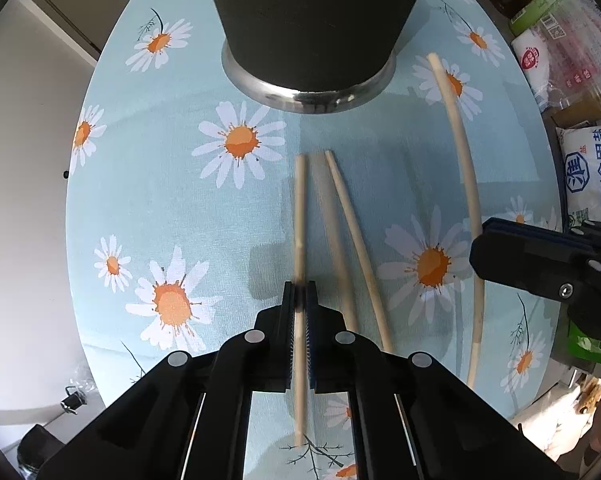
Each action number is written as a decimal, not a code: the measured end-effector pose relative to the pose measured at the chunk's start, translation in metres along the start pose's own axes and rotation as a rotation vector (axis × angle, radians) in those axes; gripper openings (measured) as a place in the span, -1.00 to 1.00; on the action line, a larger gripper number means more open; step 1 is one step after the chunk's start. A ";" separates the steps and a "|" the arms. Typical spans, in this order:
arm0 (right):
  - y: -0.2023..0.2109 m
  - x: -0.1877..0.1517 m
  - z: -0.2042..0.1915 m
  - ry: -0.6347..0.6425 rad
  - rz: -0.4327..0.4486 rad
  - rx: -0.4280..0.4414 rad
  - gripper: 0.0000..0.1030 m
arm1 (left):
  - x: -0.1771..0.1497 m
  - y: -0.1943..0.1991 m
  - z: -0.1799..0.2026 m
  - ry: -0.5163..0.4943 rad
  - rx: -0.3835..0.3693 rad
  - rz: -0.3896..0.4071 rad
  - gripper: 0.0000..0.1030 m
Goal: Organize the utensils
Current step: 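Lift both held chopsticks upright over the black utensil holder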
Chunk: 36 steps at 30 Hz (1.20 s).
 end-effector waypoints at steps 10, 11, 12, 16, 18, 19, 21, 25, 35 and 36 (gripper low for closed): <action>-0.005 0.000 -0.016 -0.003 0.004 -0.019 -0.89 | -0.012 0.036 -0.028 0.029 -0.107 0.101 -0.93; -0.004 0.000 -0.018 -0.003 0.008 -0.019 -0.89 | -0.013 0.043 -0.034 0.024 -0.122 0.115 -0.93; -0.003 -0.001 -0.020 -0.001 0.012 -0.020 -0.89 | -0.015 0.048 -0.035 0.019 -0.131 0.129 -0.93; 0.003 -0.005 -0.030 0.010 0.051 -0.031 -0.89 | -0.026 0.073 -0.050 0.003 -0.180 0.202 -0.92; 0.010 -0.007 -0.034 0.013 0.078 -0.022 -0.89 | -0.024 0.085 -0.059 -0.004 -0.202 0.235 -0.92; 0.012 -0.007 -0.036 0.011 0.087 -0.021 -0.89 | -0.026 0.088 -0.062 -0.007 -0.209 0.248 -0.93; 0.019 -0.007 -0.042 0.017 0.114 -0.023 -0.89 | -0.027 0.099 -0.070 -0.012 -0.227 0.282 -0.93; 0.035 -0.006 -0.054 0.046 0.169 -0.046 -0.89 | -0.023 0.122 -0.085 -0.009 -0.280 0.333 -0.93; 0.079 0.007 -0.075 0.100 0.322 -0.058 -0.89 | -0.010 0.166 -0.081 -0.120 -0.355 0.501 -0.93; 0.082 0.010 -0.076 0.102 0.336 -0.063 -0.89 | -0.009 0.171 -0.080 -0.127 -0.360 0.514 -0.93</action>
Point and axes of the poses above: each gripper's, at about its wrist camera, not at the fingertips, and y roughly against the way its jaws point, z to its right, x to its top, the point moved 1 cm from there along -y, roughly the way its jaws point, and after that the axes turned 9 degrees about -x, right-handed, at the moved point
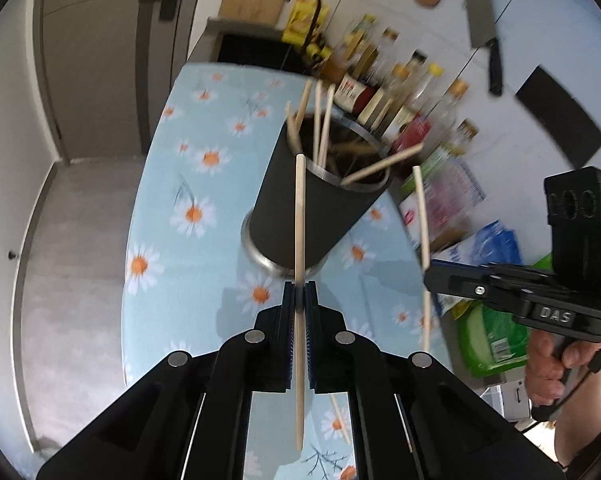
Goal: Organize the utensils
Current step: 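Lift both held chopsticks upright over the black utensil holder, then open both grippers to drop the chopsticks into the holder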
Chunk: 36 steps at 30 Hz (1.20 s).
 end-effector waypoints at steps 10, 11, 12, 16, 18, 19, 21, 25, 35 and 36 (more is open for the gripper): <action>0.020 0.047 -0.013 0.032 0.146 -0.023 -0.89 | 0.056 0.026 0.009 -0.057 -0.108 0.158 -0.93; 0.024 0.053 -0.015 0.036 0.170 -0.018 -0.89 | 0.060 0.027 0.010 -0.063 -0.114 0.172 -0.93; 0.027 0.058 -0.015 0.040 0.195 -0.019 -0.89 | 0.066 0.029 0.011 -0.069 -0.123 0.197 -0.92; 0.035 0.078 -0.014 0.025 0.262 0.010 -0.89 | 0.086 0.033 0.015 -0.093 -0.145 0.256 -0.92; 0.040 0.087 -0.015 0.026 0.308 0.003 -0.89 | 0.096 0.034 0.019 -0.115 -0.158 0.294 -0.92; 0.042 0.090 -0.015 0.031 0.325 0.002 -0.89 | 0.099 0.034 0.021 -0.127 -0.154 0.313 -0.93; 0.048 0.099 -0.016 0.032 0.374 -0.003 -0.89 | 0.104 0.036 0.027 -0.162 -0.153 0.355 -0.93; 0.060 0.111 -0.017 0.047 0.471 -0.022 -0.89 | 0.113 0.036 0.036 -0.230 -0.158 0.444 -0.92; 0.063 0.128 -0.009 0.076 0.643 -0.077 -0.89 | 0.132 0.019 0.037 -0.256 -0.175 0.576 -0.89; 0.061 0.128 -0.007 0.076 0.644 -0.080 -0.89 | 0.132 0.018 0.036 -0.248 -0.175 0.574 -0.89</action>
Point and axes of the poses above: each gripper's, at about its wrist camera, not at the fingertips, and y roughly against the way its jaws point, z to its right, x to its top, the point moved 1 cm from there along -y, roughly the way its jaws point, and after that the axes turned 9 degrees about -x, right-handed, at the moved point
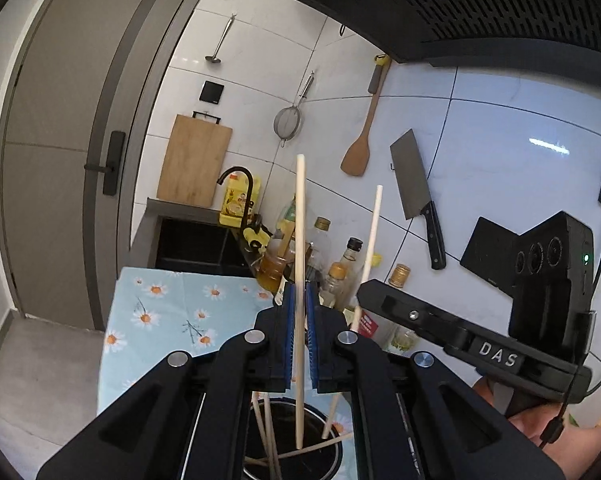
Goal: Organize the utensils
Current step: 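Open both grippers to drop the chopsticks into the holder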
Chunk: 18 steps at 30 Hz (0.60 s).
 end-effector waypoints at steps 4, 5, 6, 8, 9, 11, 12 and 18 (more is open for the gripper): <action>-0.008 -0.006 0.007 -0.001 -0.019 -0.017 -0.88 | -0.004 -0.004 -0.002 -0.010 0.022 -0.022 -0.89; -0.011 -0.008 0.009 -0.001 -0.025 -0.025 -0.88 | -0.005 -0.004 -0.005 -0.002 0.029 -0.027 -0.89; -0.011 -0.009 0.010 -0.006 -0.029 -0.026 -0.88 | -0.005 -0.004 -0.006 0.003 0.032 -0.030 -0.89; -0.011 -0.011 0.012 -0.022 -0.036 -0.019 -0.77 | -0.006 -0.003 -0.010 0.016 0.034 -0.039 -0.89; -0.010 -0.012 0.014 -0.026 -0.039 -0.019 -0.65 | -0.006 -0.003 -0.011 0.019 0.038 -0.042 -0.89; -0.009 -0.014 0.015 -0.024 -0.040 -0.019 -0.62 | -0.006 -0.001 -0.014 0.035 0.036 -0.053 -0.89; -0.009 -0.014 0.015 -0.022 -0.042 -0.023 -0.62 | -0.007 0.000 -0.014 0.038 0.037 -0.056 -0.88; -0.005 -0.020 0.014 -0.040 -0.057 -0.025 -0.62 | -0.010 0.008 -0.014 0.046 0.043 -0.053 -0.44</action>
Point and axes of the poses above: each gripper's, at about its wrist camera, not at the fingertips, and y roughly against the way its jaws point, z to its right, x to its top, the point moved 1 cm from there along -y, roughly the way its jaws point, and after that the axes turned 9 degrees about -x, right-handed, at the moved point
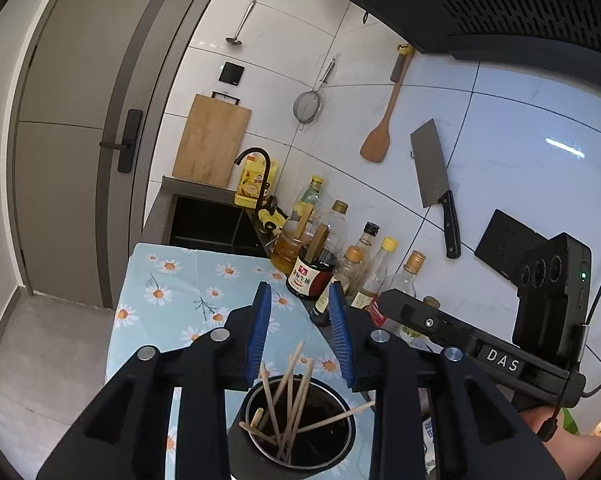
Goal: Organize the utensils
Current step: 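Open both grippers to drop the chopsticks into the holder, then move both grippers back down toward the last chopsticks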
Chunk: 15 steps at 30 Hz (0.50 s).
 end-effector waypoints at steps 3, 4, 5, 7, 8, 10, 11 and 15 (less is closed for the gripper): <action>0.006 0.000 -0.003 -0.001 0.003 0.002 -0.62 | -0.001 0.007 0.004 -0.008 -0.002 -0.003 -0.44; 0.006 0.000 -0.003 0.001 0.002 0.000 -0.62 | -0.001 0.009 0.005 -0.010 -0.002 -0.003 -0.44; 0.007 0.000 -0.004 0.000 0.001 0.003 -0.62 | -0.001 0.011 0.006 -0.010 -0.004 -0.004 -0.44; 0.013 0.000 -0.006 -0.003 0.004 0.009 -0.62 | -0.002 0.011 0.007 0.000 -0.029 -0.019 -0.44; 0.015 -0.001 -0.007 -0.005 0.001 0.011 -0.62 | -0.002 0.012 0.009 0.001 -0.032 -0.026 -0.44; 0.020 -0.002 -0.009 -0.009 -0.008 0.016 -0.62 | -0.005 0.016 0.013 -0.004 -0.024 -0.036 -0.44; 0.023 -0.004 -0.010 -0.012 -0.017 0.025 -0.62 | -0.006 0.017 0.015 -0.003 -0.028 -0.041 -0.44; 0.034 -0.011 -0.013 -0.022 -0.066 0.037 -0.62 | -0.011 0.021 0.018 0.011 0.009 -0.099 -0.37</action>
Point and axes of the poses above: each gripper's, at about its wrist camera, not at the fingertips, and y roughly against the way its jaws point, z to its right, x to its top, the point moved 1 cm from there along -y, roughly the way its jaws point, and after that the axes turned 9 degrees about -x, right-handed, at the moved point
